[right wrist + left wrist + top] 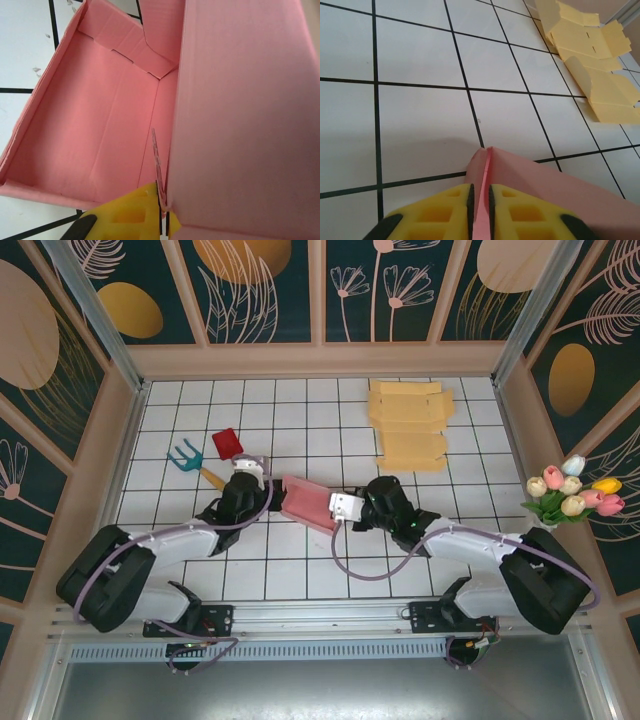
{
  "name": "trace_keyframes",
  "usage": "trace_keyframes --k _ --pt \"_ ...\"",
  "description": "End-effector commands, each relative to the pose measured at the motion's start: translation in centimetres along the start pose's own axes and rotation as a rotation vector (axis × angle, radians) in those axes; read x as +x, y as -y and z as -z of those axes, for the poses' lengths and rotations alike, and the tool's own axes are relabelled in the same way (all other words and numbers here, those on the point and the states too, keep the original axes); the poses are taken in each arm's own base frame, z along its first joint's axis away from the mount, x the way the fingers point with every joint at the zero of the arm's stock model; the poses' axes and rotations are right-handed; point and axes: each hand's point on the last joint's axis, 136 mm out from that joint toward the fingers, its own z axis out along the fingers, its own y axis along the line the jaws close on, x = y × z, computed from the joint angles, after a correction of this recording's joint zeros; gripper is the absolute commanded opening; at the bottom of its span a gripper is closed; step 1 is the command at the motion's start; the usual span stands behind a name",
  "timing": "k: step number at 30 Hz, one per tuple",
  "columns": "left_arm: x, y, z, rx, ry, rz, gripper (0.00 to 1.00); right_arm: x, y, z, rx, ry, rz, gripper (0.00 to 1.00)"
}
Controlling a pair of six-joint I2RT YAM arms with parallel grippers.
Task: Fold the paper box
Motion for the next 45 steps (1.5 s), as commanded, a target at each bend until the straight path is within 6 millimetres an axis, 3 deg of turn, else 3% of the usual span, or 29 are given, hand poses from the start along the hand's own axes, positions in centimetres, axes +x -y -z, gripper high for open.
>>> trace_keyframes --k 1,5,9,13,20,25,36,39,45 --pt "-1.0 0.7 2.0 0.021 0.054 0.028 0.22 1.7 -1.5 0.1 -0.025 -0.107 0.046 0.11" --pt "-3.7 -0.1 5.4 -0.045 0.159 0.06 0.26 1.8 -2.5 0.1 -0.039 -0.137 0.098 0.1" --pt "-6.9 0.8 8.0 -0.037 0.252 0.074 0.29 2.2 -3.4 -0.1 -0.051 -0.18 0.152 0.1" --pt "-8.3 1.9 7.6 -0.05 0.226 0.035 0.31 2.4 -3.9 0.0 -0.046 -0.214 0.179 0.12" --pt "-6.7 1.9 2.5 -0.104 0.094 -0.038 0.33 1.5 -4.3 0.7 -0.043 -0.192 0.213 0.14" --pt "-6.5 2.3 0.6 -0.105 0.065 -0.057 0.35 2.0 -4.8 0.4 -0.052 -0.226 0.236 0.2" --pt "-1.9 1.2 -1.2 -0.084 -0.012 -0.05 0.34 0.4 -3.5 1.7 0.007 -0.177 0.183 0.38" --pt "-1.3 1.0 -1.5 -0.085 -0.017 -0.041 0.34 0.0 -3.2 2.4 0.035 -0.161 0.149 0.45" --pt "-0.3 1.2 -2.0 -0.08 -0.029 -0.046 0.34 0.1 -3.6 3.5 0.059 -0.206 0.096 0.48"
